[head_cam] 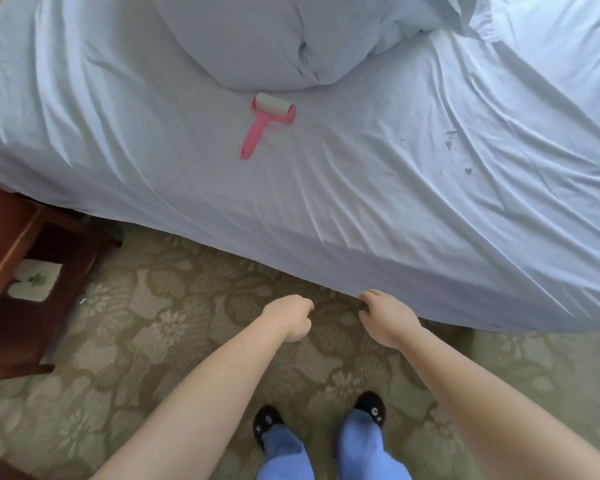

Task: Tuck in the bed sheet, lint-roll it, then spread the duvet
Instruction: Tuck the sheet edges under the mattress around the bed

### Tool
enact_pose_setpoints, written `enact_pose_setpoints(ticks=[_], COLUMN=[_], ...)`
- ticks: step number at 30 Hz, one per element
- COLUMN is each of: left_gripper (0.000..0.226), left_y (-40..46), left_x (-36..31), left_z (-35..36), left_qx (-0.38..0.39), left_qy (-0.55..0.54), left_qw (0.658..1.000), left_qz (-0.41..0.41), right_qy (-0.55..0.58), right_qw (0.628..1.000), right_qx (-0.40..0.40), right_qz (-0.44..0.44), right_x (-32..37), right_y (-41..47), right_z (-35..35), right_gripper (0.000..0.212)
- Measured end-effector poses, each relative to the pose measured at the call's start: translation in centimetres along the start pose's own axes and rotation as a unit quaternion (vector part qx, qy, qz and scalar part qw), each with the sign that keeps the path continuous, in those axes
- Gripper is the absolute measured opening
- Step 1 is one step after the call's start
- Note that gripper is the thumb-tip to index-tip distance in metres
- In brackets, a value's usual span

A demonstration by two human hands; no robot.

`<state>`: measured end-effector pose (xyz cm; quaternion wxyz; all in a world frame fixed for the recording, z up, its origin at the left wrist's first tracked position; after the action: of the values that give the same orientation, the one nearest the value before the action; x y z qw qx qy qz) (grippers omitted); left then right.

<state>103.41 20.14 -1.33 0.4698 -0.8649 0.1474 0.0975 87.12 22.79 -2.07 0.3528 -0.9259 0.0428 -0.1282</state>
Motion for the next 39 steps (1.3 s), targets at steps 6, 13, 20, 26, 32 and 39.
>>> enact_pose_setpoints(ticks=[6, 13, 20, 26, 32, 39], left_gripper=[0.049, 0.069, 0.075, 0.077, 0.114, 0.134], left_y=[5.5, 20.2, 31.7, 36.1, 39.7, 40.8], left_x=[3.1, 2.3, -0.5, 0.5, 0.7, 0.7], left_z=[3.0, 9.9, 14.2, 16.3, 18.3, 19.1], left_qx=[-0.007, -0.067, -0.242, -0.531, -0.65, -0.63], left_qy=[-0.001, 0.133, 0.214, 0.337, 0.275, 0.299], left_qw=[1.0, 0.986, 0.932, 0.731, 0.666, 0.66], left_qz=[0.01, 0.07, 0.163, 0.265, 0.241, 0.28], right_qy=[-0.009, 0.017, -0.107, -0.246, -0.242, -0.262], right_qw=[1.0, 0.999, 0.957, 0.799, 0.69, 0.692], right_qx=[0.016, -0.041, -0.269, -0.547, -0.678, -0.661], right_qz=[0.003, 0.029, -0.015, -0.049, -0.077, -0.127], right_x=[-0.8, -8.4, -14.9, -16.6, -17.2, -18.2], right_y=[5.6, 15.8, 21.9, 25.2, 26.9, 27.0], right_z=[4.4, 13.3, 19.9, 22.4, 22.1, 24.7], right_gripper=[0.045, 0.056, 0.073, 0.083, 0.066, 0.076])
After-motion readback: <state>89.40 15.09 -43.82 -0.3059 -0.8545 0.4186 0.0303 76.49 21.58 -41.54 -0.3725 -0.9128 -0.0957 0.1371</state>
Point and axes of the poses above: each hand's wrist, its own y-axis towards the middle knuckle, its own z-axis out of the palm, x = y × z, the point moved 8 cm from there along y, towards the middle knuckle, and after that the axes turned 4 degrees about -y, right-handed, at the moved point
